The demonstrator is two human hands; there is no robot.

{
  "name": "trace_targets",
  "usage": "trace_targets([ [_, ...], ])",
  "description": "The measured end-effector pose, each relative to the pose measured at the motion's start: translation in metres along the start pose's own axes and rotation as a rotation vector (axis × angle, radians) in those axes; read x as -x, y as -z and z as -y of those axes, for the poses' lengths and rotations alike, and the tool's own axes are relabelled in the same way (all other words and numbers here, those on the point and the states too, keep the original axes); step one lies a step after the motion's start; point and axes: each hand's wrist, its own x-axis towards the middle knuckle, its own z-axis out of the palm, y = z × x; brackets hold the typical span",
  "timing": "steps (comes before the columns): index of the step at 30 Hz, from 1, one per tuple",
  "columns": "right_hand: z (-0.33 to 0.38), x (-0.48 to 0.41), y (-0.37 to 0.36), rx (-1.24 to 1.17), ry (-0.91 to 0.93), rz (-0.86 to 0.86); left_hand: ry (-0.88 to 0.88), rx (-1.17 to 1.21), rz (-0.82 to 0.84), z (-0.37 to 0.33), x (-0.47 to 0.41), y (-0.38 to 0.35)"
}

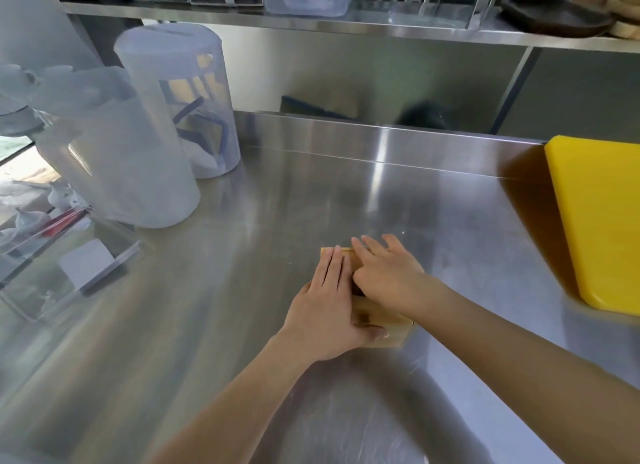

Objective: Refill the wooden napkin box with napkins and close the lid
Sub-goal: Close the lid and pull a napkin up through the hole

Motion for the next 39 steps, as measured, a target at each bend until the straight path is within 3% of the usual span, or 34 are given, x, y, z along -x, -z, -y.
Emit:
trace_targets([
  [4,-0.003,0.003,-0.006,-0.103,0.034,-0.132,0.005,0.019,0.003,0.000,0.000,0.000],
  [14,-0.007,-0.007,-0.015,-0.180,0.052,-0.281,0.008,0.001,0.012,-0.001,0.000,0.001],
  [24,-0.008,-0.003,-0.010,-0.140,0.092,-0.175,0.018,0.012,0.021,0.000,0.000,0.000],
  [31,-0.014,-0.010,-0.017,-0.319,0.109,-0.249,0.027,0.019,0.011,-0.001,0.002,0.000],
  [39,-0.021,-0.011,-0.025,-0.321,0.186,-0.328,0.028,0.019,0.014,-0.001,0.001,0.000],
])
